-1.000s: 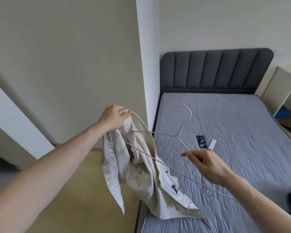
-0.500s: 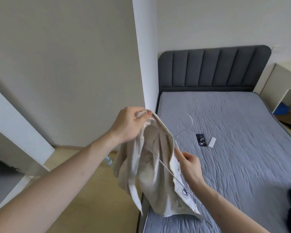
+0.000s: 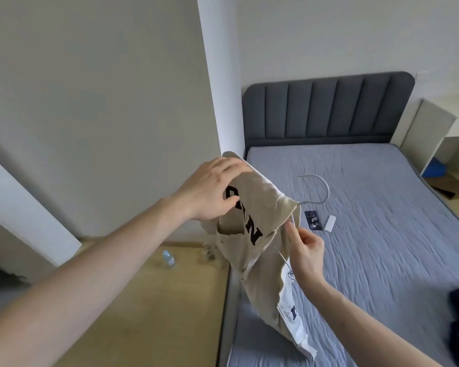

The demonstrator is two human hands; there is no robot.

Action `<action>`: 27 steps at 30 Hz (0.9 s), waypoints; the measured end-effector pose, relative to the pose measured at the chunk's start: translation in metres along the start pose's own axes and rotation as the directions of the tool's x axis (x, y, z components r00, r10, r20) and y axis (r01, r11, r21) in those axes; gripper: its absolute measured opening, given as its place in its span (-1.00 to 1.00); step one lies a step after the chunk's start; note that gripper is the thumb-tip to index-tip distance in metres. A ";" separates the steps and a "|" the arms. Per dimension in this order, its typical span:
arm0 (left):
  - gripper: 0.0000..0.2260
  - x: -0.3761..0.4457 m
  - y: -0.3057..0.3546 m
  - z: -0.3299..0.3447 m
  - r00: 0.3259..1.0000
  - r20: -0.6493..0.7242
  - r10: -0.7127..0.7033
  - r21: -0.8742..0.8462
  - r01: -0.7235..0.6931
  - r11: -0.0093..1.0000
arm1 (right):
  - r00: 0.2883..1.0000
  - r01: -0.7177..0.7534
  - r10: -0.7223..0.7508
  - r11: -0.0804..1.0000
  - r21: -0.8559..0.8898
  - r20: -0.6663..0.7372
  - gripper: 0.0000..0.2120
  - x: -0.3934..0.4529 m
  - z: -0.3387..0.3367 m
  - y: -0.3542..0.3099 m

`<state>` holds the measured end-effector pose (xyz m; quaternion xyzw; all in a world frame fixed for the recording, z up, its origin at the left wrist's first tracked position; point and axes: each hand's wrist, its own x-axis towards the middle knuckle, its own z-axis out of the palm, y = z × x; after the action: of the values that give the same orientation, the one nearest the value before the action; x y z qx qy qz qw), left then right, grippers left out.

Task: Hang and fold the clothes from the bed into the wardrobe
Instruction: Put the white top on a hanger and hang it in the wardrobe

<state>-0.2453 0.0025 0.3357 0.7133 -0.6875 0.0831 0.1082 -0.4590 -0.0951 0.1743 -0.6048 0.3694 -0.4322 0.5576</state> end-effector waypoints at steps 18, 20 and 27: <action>-0.65 0.050 -0.018 0.042 0.988 0.005 -0.153 -0.091 0.153 0.984 | 0.964 -0.191 0.164 0.975 -0.114 -0.210 -0.36 -0.011 -0.096 0.072; -0.61 0.048 -0.022 0.033 0.981 -0.042 -0.187 -0.101 0.182 0.978 | 0.942 -0.318 0.302 0.941 -0.111 -0.143 -0.19 -0.023 -0.092 0.093; -0.63 0.040 -0.024 -0.003 0.966 -0.129 -0.224 -0.131 0.207 0.969 | 0.885 -0.135 0.370 0.785 -0.605 0.283 -0.27 -0.020 -0.029 0.109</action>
<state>-0.2193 -0.0343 0.3488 0.7686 -0.5999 0.0813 0.2068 -0.4891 -0.0981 0.0637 -0.7598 0.4430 -0.0937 0.4666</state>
